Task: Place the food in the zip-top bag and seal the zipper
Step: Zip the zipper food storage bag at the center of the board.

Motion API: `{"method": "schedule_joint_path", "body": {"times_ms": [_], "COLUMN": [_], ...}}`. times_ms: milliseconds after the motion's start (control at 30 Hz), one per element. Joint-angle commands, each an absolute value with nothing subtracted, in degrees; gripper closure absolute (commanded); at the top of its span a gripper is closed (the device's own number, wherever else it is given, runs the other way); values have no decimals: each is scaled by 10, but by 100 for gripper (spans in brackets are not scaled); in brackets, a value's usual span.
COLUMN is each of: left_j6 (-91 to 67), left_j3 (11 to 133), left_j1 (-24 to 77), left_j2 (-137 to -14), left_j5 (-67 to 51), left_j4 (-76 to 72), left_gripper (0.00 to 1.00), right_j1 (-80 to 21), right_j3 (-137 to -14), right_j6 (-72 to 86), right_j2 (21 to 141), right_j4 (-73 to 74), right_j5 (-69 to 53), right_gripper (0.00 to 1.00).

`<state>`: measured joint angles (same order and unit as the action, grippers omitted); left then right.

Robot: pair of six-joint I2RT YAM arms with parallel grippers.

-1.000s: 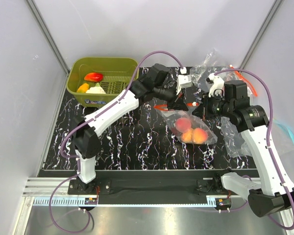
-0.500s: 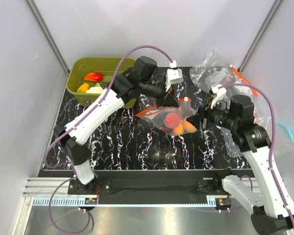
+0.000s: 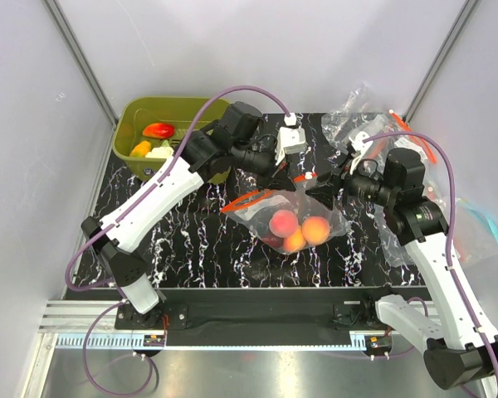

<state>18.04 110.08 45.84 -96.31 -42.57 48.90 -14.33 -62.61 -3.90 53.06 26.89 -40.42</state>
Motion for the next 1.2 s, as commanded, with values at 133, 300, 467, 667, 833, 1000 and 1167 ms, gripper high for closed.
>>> {"method": "schedule_joint_path", "body": {"times_ms": [133,300,467,667,833,1000,1167], "left_j6": [203,211,207,193,178,160,162], "left_j3": [1092,1091,1095,1093,1083,1083,1114], "left_j1": [461,460,461,460,460,460,460], "left_j2": [-931,-931,-937,-939,-933,-931,-953], "left_j5": [-420,-417,-421,-408,-431,-468,-479], "left_j4": [491,492,488,479,440,389,404], "left_gripper": [100,100,100,87,52,53,58], "right_j1": [-148,-149,-152,-155,-158,-159,-163], "right_j3": [-665,-665,-669,-669,-674,-673,-682], "right_j6": [-39,-34,-45,-42,-42,-46,-70], "right_j2": [533,534,538,541,548,549,553], "right_j4": [218,214,224,226,237,248,273], "right_j5": [-495,-520,-526,-515,-510,-512,-512], "right_gripper": [47,64,93,100,100,100,100]}}
